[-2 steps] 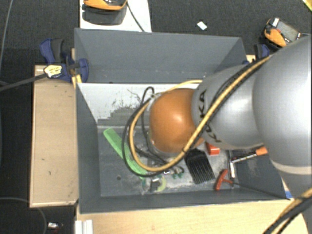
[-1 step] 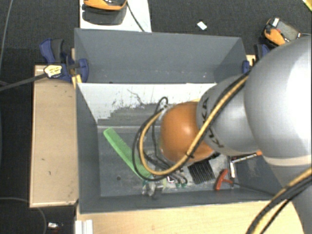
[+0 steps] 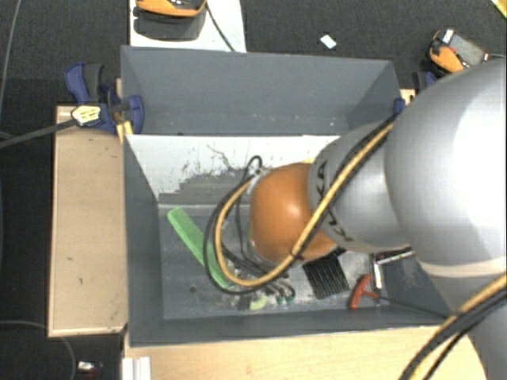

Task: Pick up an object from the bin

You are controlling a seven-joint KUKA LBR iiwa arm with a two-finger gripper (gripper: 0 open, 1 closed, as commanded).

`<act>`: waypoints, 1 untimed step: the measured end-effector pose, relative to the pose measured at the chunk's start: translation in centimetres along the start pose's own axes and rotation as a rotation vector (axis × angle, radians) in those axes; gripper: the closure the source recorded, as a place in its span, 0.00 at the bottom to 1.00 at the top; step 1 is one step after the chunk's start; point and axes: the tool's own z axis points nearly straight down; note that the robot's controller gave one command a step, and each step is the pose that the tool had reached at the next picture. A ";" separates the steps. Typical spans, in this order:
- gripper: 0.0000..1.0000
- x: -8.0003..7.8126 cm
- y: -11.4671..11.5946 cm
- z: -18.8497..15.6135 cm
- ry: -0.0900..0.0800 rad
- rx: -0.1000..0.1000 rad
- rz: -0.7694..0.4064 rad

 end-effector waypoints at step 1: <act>1.00 0.0 0.0 0.0 0.000 0.000 0.001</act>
Offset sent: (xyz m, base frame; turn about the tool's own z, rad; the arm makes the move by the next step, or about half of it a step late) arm -0.0001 0.0001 0.0064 0.0008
